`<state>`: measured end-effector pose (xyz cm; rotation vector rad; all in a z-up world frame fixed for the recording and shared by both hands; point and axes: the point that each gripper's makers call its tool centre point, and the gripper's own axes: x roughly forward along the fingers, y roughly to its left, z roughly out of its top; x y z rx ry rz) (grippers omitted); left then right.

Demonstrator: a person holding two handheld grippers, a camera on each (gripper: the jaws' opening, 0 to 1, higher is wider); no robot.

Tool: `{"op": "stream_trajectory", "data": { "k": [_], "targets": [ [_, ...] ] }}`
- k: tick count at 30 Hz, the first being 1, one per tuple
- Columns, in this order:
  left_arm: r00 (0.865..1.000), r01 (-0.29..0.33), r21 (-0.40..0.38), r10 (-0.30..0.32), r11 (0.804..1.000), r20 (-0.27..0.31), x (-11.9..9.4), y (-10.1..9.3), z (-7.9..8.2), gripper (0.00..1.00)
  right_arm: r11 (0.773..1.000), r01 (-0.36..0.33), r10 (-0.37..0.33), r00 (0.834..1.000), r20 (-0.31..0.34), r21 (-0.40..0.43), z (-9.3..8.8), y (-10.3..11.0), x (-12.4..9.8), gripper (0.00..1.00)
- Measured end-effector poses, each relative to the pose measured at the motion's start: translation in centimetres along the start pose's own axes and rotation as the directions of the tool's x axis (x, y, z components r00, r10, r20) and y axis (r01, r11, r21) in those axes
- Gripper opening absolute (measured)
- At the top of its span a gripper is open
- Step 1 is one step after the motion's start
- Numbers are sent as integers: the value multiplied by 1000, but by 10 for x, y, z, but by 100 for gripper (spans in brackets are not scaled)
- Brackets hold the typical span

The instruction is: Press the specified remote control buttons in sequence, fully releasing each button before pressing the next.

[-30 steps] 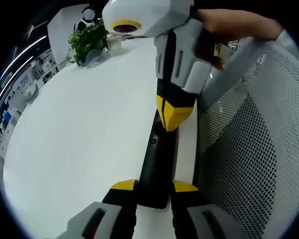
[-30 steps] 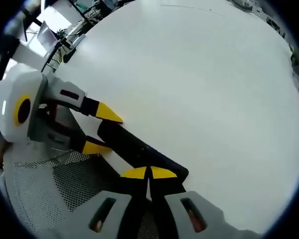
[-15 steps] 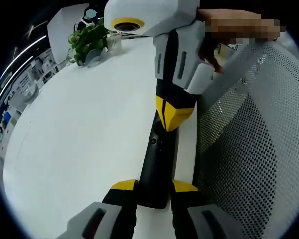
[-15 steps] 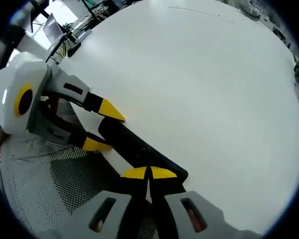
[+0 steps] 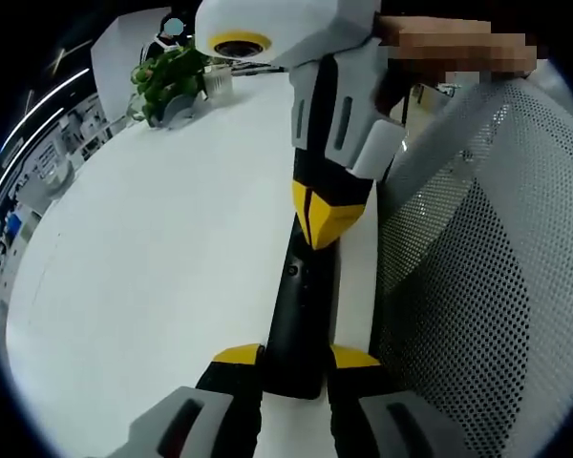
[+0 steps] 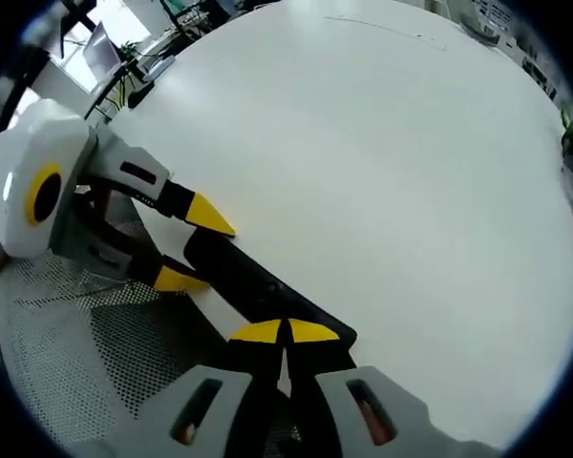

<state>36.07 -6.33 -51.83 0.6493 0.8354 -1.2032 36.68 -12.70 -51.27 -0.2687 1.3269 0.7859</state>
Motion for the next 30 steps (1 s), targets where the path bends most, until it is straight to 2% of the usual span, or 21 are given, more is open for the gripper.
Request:
{"op": "stream_trajectory", "data": {
  "k": [2,6,8,11,14,16,22,24,27,30],
  "targets": [
    [1000,0,-1,0,1000,0,0,0,0,26,999,13,-13,1000,1,-47,0,1,1,0],
    [1000,2,2,-2,1000,-1,0,0,0,26,999,17,-18,1000,-3,-31,0,0,0,0],
    [1000,3,2,-3,1000,-2,0,0,0,26,1000,4,-4,1000,0,-9,0,-1,0,0],
    [1000,4,7,-4,1000,1,0,0,0,25,997,-36,35,999,7,74,-1,1,-2,0],
    [1000,5,10,-5,1000,3,0,0,0,25,989,-41,44,999,-23,145,-2,2,-4,0],
    [1000,9,20,-10,1000,7,1,-1,1,25,993,-28,30,999,-14,115,3,-1,-5,0],
    [1000,11,18,-11,1000,12,0,-1,0,24,985,-70,74,997,-21,158,19,-2,-9,0],
    [1000,12,20,-12,1000,14,0,-1,0,24,982,-77,84,996,-34,172,24,-1,-8,0],
    [1000,14,24,-14,1000,16,1,-1,0,24,978,-69,89,991,-99,196,24,-1,-5,0],
    [1000,14,24,-14,1000,16,1,-1,1,24,971,-82,113,985,-129,223,24,1,-2,0]
  ]
}}
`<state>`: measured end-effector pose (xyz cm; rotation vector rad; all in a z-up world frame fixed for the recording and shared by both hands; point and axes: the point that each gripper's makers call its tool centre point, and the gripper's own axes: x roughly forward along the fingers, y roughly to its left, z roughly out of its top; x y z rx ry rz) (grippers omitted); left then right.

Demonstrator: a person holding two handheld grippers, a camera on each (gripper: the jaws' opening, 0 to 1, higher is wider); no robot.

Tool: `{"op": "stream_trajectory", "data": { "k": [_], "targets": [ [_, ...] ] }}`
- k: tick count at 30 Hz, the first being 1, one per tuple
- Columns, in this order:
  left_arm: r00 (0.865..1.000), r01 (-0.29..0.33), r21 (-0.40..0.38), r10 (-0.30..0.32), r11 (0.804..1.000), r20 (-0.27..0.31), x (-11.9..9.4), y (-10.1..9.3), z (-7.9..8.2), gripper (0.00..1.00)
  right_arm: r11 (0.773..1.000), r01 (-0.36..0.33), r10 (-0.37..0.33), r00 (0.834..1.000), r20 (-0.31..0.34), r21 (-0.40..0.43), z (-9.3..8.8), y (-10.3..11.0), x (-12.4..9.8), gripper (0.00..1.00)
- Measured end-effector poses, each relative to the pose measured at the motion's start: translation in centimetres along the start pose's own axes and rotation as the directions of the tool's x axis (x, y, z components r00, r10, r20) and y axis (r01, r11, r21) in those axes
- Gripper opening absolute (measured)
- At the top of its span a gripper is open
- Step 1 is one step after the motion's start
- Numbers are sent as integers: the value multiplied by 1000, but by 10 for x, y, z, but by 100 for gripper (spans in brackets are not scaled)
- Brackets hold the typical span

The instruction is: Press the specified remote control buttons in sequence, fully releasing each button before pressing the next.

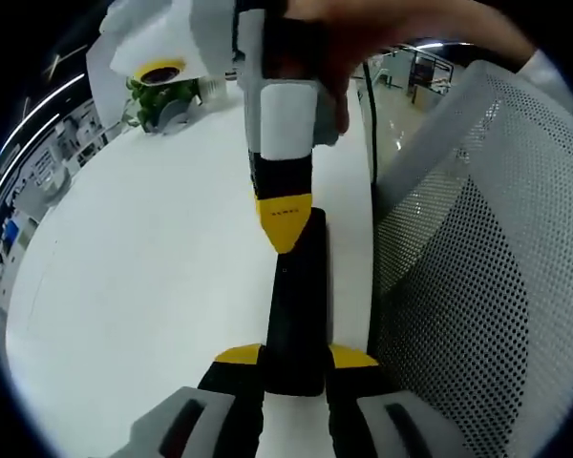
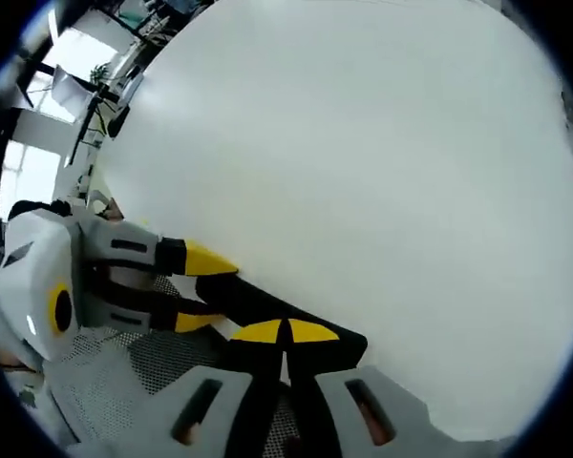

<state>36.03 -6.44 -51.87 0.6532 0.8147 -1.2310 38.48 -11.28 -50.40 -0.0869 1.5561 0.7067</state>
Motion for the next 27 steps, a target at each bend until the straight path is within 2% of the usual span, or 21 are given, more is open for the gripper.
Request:
{"op": "stream_trajectory", "data": {
  "k": [3,9,24,27],
  "targets": [
    [1000,0,0,0,1000,1,0,0,0,24,1000,-14,14,1000,-28,24,0,3,3,0],
    [1000,2,-2,-2,1000,3,0,0,0,24,1000,3,-2,997,-77,20,2,3,11,0],
    [1000,3,-16,-3,1000,1,0,1,0,24,999,30,-25,992,-121,40,0,3,16,0],
    [1000,4,-16,-4,1000,0,0,1,0,24,998,58,-57,989,-134,1,-1,4,16,0]
  ]
}}
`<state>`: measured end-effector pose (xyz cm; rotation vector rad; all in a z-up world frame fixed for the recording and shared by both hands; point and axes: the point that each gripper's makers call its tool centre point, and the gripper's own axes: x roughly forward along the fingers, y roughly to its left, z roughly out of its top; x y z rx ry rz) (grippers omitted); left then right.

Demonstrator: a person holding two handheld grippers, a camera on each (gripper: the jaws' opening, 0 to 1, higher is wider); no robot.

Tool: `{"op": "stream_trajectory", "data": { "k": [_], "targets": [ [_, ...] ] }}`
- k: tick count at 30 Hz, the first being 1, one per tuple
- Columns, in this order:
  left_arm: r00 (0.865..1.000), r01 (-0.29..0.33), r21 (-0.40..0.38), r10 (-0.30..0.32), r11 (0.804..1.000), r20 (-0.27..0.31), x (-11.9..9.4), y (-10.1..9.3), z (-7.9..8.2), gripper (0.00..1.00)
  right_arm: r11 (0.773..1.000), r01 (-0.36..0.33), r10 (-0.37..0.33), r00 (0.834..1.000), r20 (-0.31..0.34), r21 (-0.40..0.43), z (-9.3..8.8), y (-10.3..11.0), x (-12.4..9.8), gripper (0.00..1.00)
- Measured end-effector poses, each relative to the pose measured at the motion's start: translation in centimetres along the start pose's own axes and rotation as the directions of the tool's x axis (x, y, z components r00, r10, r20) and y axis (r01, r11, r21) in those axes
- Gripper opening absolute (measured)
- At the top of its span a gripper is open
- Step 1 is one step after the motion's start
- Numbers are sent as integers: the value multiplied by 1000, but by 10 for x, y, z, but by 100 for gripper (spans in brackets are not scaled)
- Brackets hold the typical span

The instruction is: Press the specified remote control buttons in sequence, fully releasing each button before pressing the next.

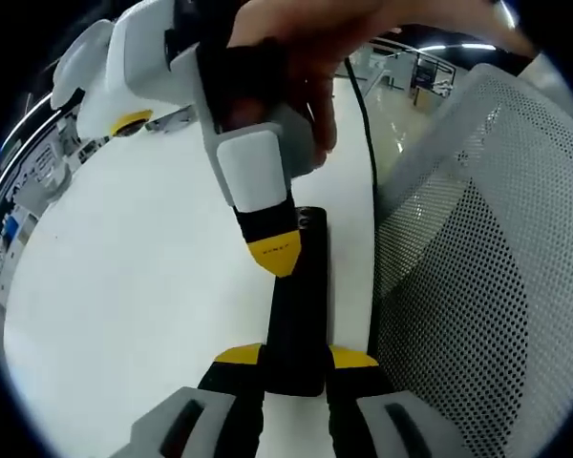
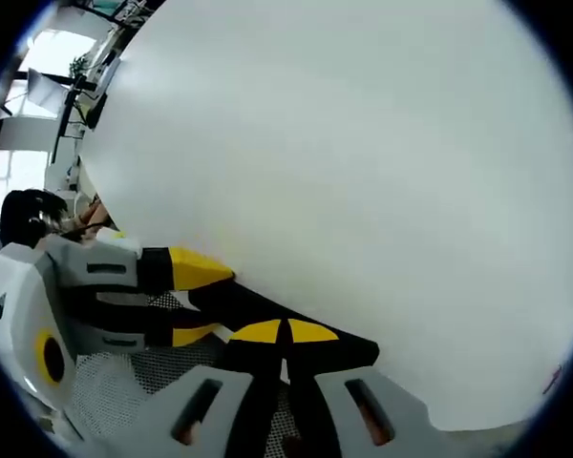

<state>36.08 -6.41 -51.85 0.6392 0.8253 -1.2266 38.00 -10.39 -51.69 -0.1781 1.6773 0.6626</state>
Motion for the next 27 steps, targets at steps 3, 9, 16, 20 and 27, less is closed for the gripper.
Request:
{"op": "stream_trajectory", "data": {
  "k": [3,9,16,20,27],
  "targets": [
    [1000,0,-1,0,1000,0,0,0,0,24,1000,2,-2,1000,4,8,0,-1,0,0],
    [1000,-1,-2,1,1000,-1,0,0,0,24,1000,-6,6,1000,-1,9,0,-1,0,0],
    [1000,-2,2,2,1000,1,0,0,0,24,999,-22,26,992,120,-37,0,-1,-2,0],
    [1000,-4,4,4,1000,1,0,0,0,24,999,-41,45,979,201,-22,-5,-1,-4,0],
    [1000,-4,6,4,1000,1,0,0,0,24,999,-42,47,973,227,-23,-10,0,-5,0]
  ]
}}
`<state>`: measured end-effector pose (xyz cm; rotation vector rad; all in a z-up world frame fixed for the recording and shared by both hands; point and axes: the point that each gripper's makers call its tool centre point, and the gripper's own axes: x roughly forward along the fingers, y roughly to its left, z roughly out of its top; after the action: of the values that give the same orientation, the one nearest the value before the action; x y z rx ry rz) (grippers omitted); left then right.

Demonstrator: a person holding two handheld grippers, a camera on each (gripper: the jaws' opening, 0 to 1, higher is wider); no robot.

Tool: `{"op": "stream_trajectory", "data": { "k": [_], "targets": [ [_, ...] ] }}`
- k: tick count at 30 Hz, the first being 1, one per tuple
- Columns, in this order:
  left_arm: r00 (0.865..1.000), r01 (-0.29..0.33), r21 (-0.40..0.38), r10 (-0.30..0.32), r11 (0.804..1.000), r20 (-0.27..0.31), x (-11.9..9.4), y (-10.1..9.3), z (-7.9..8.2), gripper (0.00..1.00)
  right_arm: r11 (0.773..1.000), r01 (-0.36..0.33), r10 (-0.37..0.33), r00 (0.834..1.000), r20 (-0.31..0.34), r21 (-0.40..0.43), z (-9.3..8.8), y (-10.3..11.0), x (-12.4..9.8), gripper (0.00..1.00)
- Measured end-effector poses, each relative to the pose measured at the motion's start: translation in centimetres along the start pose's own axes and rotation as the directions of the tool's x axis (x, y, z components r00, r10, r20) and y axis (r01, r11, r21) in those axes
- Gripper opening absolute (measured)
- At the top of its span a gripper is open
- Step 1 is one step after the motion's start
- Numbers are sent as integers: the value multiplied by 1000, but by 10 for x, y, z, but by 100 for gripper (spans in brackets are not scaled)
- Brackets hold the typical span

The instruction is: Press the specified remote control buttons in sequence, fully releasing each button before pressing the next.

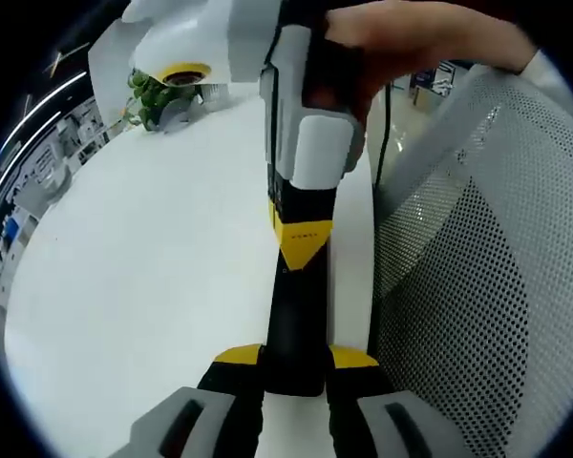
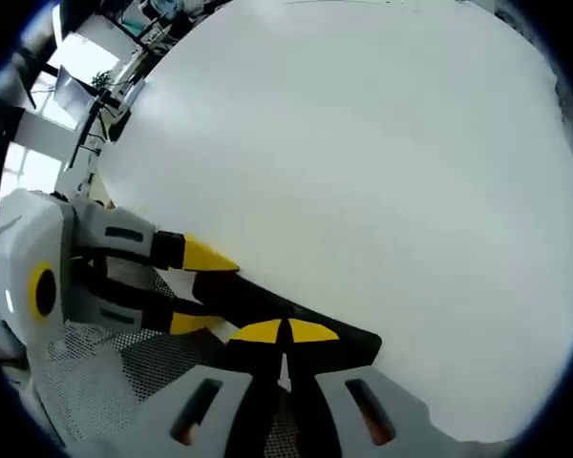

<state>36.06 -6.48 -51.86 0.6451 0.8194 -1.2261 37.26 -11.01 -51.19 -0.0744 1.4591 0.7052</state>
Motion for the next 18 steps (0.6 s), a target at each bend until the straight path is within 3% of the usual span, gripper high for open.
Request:
{"op": "stream_trajectory", "data": {
  "k": [12,18],
  "targets": [
    [1000,0,-11,0,1000,0,0,0,0,25,1000,3,-3,1000,1,-26,-1,5,2,0],
    [1000,-1,-12,1,1000,2,0,0,0,25,979,85,-82,996,25,-185,-2,6,2,0]
  ]
}}
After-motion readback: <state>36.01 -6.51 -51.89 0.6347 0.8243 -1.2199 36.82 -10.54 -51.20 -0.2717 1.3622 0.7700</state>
